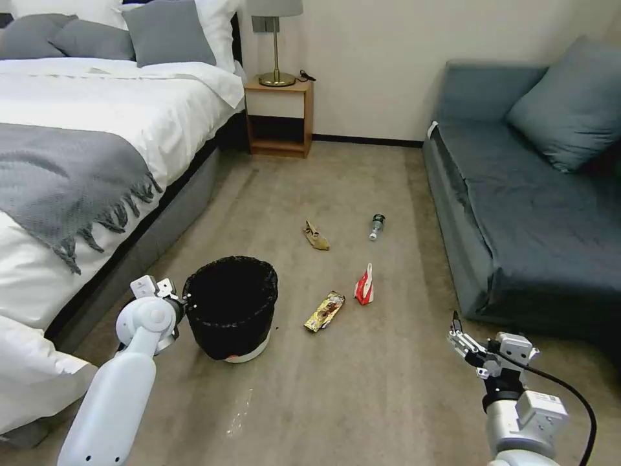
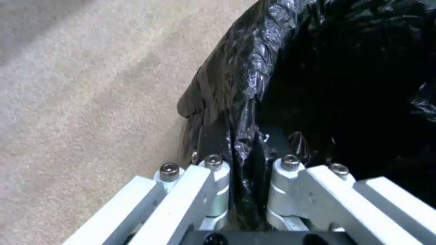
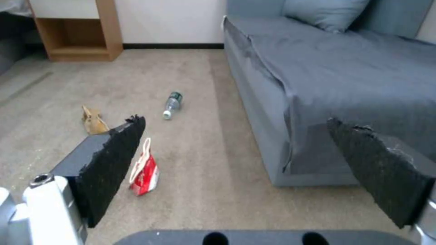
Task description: Pick up the trash bin, then pick up the garbage on the floor and place it into the trash bin.
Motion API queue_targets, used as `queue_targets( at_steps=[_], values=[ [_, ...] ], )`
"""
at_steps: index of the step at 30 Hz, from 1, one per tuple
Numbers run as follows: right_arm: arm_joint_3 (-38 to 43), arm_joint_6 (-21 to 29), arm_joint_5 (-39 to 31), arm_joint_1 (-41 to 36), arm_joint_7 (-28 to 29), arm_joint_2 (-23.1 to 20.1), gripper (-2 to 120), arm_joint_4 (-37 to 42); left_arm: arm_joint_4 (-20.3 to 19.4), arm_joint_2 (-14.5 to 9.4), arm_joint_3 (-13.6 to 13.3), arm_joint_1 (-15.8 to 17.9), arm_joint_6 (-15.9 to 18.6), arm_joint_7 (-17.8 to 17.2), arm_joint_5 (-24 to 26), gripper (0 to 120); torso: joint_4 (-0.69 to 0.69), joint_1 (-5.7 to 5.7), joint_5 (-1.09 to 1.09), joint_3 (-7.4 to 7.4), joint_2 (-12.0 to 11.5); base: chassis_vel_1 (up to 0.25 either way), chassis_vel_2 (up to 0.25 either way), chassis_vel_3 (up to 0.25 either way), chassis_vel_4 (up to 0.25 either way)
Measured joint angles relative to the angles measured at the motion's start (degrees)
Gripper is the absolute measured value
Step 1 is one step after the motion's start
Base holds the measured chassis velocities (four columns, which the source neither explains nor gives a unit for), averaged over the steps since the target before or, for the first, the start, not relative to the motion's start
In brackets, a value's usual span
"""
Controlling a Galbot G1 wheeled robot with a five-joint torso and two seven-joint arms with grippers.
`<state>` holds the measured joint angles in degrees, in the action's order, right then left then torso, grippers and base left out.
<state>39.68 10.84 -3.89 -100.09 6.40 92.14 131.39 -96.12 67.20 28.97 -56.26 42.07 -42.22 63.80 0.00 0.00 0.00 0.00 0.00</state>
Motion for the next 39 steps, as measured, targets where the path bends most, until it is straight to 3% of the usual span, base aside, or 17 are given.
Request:
queue_targets(
  at_steps=[3, 11, 13, 15, 20, 22, 23, 25, 27, 31, 39],
  values=[
    [-0.1, 0.0, -0.2, 0.0, 0.2, 0.0, 100, 0.0, -0.9, 0.0, 0.2, -0.5, -0.4, 0.5, -1.1, 6, 0.00, 0.00, 0.00, 0.00, 0.0, 0.000, 0.000, 0.000, 0.000],
    [-1.2, 0.0, -2.1, 0.3, 0.4, 0.0, 100, -0.2, -10.2, -1.3, 1.8, -4.7, -2.7, 4.1, -9.4, 6, 0.00, 0.00, 0.01, 0.00, 0.0, 0.000, 0.000, 0.000, 0.000],
    [-1.4, 0.0, -2.3, 0.3, 0.4, 0.0, 100, -0.2, -10.9, -1.4, 1.9, -5.1, -2.8, 4.5, -10.2, 6, 0.00, 0.00, 0.00, 0.00, 0.0, 0.000, 0.000, 0.000, 0.000],
    [-2.0, 0.0, -3.3, 0.5, 0.5, 0.0, 100, -0.3, -13.9, -2.0, 2.8, -7.5, -3.5, 6.2, -14.6, 6, 0.00, 0.00, 0.00, 0.00, 0.0, 0.000, 0.000, 0.000, 0.000],
    [-2.4, 0.0, -4.5, 0.7, 0.5, 0.0, 100, -0.3, -18.0, -2.4, 4.2, -11.2, -3.6, 5.5, -17.8, 6, 0.00, 0.00, 0.01, 0.00, 0.0, 0.000, 0.000, 0.000, 0.000],
    [-2.5, -0.3, -5.3, 0.7, 0.2, 0.0, 100, -0.4, -19.8, -2.4, 5.2, -14.0, -3.7, 5.1, -21.4, 6, 0.00, 0.00, 0.00, -0.01, 0.0, 0.000, 0.000, 0.000, 0.000],
    [-2.5, -0.3, -5.3, 0.7, 0.2, 0.0, 100, -0.4, -19.8, -2.4, 5.2, -14.0, -3.7, 5.1, -21.4, 6, 0.00, 0.00, 0.00, -0.01, 0.0, 0.000, 0.000, 0.000, 0.000],
    [-2.5, -0.9, -5.4, 0.6, -0.3, 0.0, 100, -0.5, -21.2, -2.1, 6.8, -17.2, -5.0, 5.5, -27.0, 6, 0.01, 0.00, 0.00, 0.00, 0.0, 0.000, 0.000, 0.000, 0.000],
    [-2.5, -0.9, -5.4, 0.6, -0.3, 0.0, 100, -0.5, -21.3, -2.0, 7.1, -17.7, -5.2, 5.6, -27.7, 6, 0.00, 0.00, 0.00, 0.00, 0.0, 0.000, 0.000, 0.000, 0.000],
    [-2.4, -1.0, -5.4, 0.5, -0.4, -0.4, 100, -0.7, -21.7, -1.0, 9.7, -21.9, -8.3, 9.0, -36.0, 6, 0.00, 0.00, 0.00, -0.01, 0.0, 0.000, 0.000, 0.000, 0.000],
    [-2.8, -1.2, -5.5, 0.3, -0.7, -0.6, 100, -0.9, -21.9, 0.0, 10.9, -24.5, -11.3, 12.0, -41.2, 6, 0.00, 0.00, 0.00, -0.01, 0.0, 0.000, 0.000, 0.000, 0.000]
  ],
)
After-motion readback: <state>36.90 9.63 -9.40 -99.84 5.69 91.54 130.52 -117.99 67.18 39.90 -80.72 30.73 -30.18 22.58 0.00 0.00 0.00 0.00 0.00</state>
